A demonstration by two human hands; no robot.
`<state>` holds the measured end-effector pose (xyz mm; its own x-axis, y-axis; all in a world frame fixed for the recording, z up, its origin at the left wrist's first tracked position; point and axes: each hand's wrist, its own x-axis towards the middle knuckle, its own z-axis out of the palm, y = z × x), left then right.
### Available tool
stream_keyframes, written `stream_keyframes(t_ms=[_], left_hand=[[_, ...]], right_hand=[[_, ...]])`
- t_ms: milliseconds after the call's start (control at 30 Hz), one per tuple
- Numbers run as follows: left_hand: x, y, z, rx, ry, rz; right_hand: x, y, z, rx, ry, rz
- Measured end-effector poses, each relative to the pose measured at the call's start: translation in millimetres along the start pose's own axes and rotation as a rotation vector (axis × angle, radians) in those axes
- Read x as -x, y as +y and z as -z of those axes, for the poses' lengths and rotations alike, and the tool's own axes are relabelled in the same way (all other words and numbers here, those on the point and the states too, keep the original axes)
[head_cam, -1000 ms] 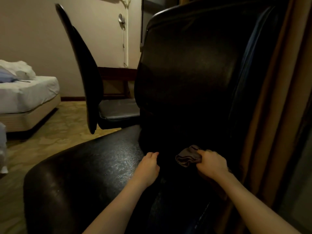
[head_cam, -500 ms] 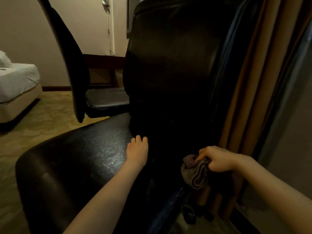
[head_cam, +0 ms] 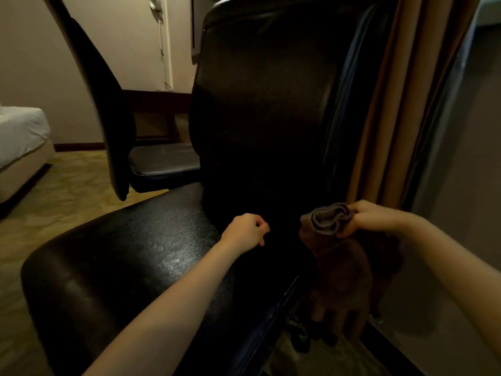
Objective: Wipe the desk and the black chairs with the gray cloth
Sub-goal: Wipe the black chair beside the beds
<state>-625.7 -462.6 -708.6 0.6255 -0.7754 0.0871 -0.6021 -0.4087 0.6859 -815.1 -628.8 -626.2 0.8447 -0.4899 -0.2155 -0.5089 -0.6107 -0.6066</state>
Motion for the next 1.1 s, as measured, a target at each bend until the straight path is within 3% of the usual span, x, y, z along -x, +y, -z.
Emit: stream_keyframes(t_ms=[100, 233, 400, 567, 767, 933, 1100], left_hand=[[5.3, 22.3, 4.7, 0.053, -0.021, -0.035], [18.6, 36.1, 19.6, 0.150, -0.078, -0.023], [30.8, 41.2, 29.4, 0.437, -0.034, 0.077], [36.5, 47.4, 14.4, 0.685, -0.028, 0.250], [37.9, 31.4, 25.4, 1.155, -0.095, 0.425], [22.3, 46.4, 42.4, 1.268, -0.019, 0.423], [17.8, 36.4, 43.5, 1.312, 0.031, 0.402]], right_hand=[[-0.5, -20.0, -2.2, -0.227, 0.027, -0.028], [-8.4, -40.0, -13.4, -0.504, 0.192, -0.127], [-23.0, -64.4, -34.0, -0.775, 0.327, -0.241], [-28.2, -84.2, -56.4, -1.133, 0.229, -0.248], [-28.7, -80.2, -61.8, -1.427, 0.174, 0.018], [-37.7, -82.0, -71.1, -1.488, 0.139, 0.199], [-44.2, -88.5, -70.6, -1.387, 0.122, 0.268]])
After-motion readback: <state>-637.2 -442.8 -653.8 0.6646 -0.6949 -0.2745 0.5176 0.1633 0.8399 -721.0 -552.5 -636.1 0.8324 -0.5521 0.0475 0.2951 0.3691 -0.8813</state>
